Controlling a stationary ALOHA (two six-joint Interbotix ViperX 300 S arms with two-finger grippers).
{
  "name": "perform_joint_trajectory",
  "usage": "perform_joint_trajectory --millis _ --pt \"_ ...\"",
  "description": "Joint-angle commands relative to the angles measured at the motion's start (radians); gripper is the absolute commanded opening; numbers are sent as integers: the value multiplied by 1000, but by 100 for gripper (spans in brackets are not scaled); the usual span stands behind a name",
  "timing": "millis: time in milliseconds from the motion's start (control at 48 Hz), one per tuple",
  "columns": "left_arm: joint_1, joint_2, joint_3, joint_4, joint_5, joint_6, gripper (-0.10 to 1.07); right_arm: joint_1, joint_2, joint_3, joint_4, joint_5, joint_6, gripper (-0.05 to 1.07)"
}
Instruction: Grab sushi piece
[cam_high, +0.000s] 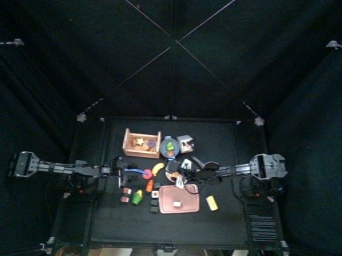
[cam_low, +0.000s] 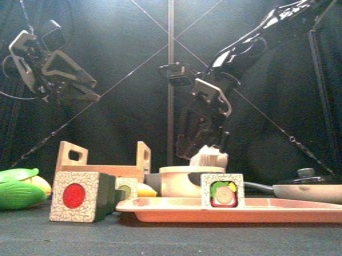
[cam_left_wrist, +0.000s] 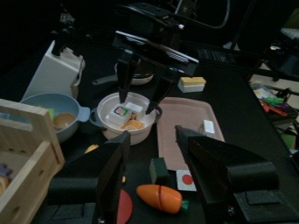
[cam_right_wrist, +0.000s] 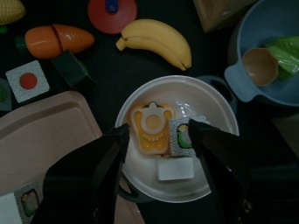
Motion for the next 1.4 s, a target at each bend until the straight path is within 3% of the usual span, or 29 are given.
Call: perform_joint_trajectory --millis 0,229,438,1250,1375 --pt "-2 2 -12 -2 -5 0 84 25 -64 -29 14 -3 2 89" --pt "-5 2 -11 -2 -5 -2 84 163 -107 -17 52 2 0 89" --pt "-6 2 2 -2 12 0 84 272 -61 14 58 12 3 89" --pt "-6 2 8 -2 38 -3 84 348 89 -43 132 34 -6 88" --pt "-6 2 8 -2 38 -3 84 347 106 -41 127 32 -11 80"
